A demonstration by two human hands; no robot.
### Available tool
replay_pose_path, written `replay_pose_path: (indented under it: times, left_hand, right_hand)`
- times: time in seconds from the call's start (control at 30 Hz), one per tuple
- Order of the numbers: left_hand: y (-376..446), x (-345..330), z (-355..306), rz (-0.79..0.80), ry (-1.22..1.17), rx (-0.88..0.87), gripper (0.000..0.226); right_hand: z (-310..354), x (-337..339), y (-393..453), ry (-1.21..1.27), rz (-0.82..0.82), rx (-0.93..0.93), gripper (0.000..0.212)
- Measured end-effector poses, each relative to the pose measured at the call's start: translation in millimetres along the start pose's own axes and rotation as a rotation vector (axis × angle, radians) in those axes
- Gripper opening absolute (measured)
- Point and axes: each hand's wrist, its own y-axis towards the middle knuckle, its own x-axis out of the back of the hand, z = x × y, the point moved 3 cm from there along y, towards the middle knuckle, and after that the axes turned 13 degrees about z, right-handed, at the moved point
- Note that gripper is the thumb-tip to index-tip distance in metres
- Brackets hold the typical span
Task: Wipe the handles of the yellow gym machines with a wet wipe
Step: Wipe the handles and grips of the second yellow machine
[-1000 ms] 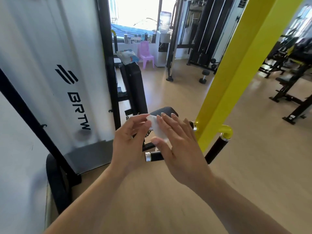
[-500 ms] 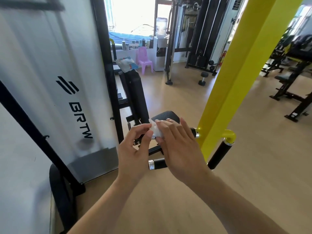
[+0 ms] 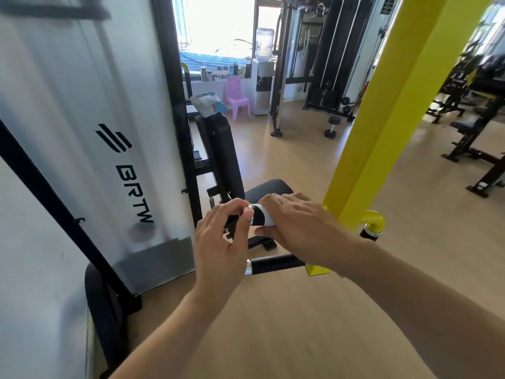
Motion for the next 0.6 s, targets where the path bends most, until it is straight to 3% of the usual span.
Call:
replay_pose_path:
  times: [0.2,0.47,0.6]
  left_hand:
    - [1,-2,-1,0.028,-0.011,0.013,0.016]
    - [-4,-9,-2,0.031,0.016,-0.022,0.021]
    - [-3,-8,-1,0.044,0.068,-0.025,0.025]
  right_hand:
    - [-19,-6,-17,-0.280,-0.039,-0.269,0.033]
    - [10,-9,-4,-0.074,-0.131,-0.128,0.031]
    - [-18,-3,-20,-0.189,0.128,-0.259,0.053]
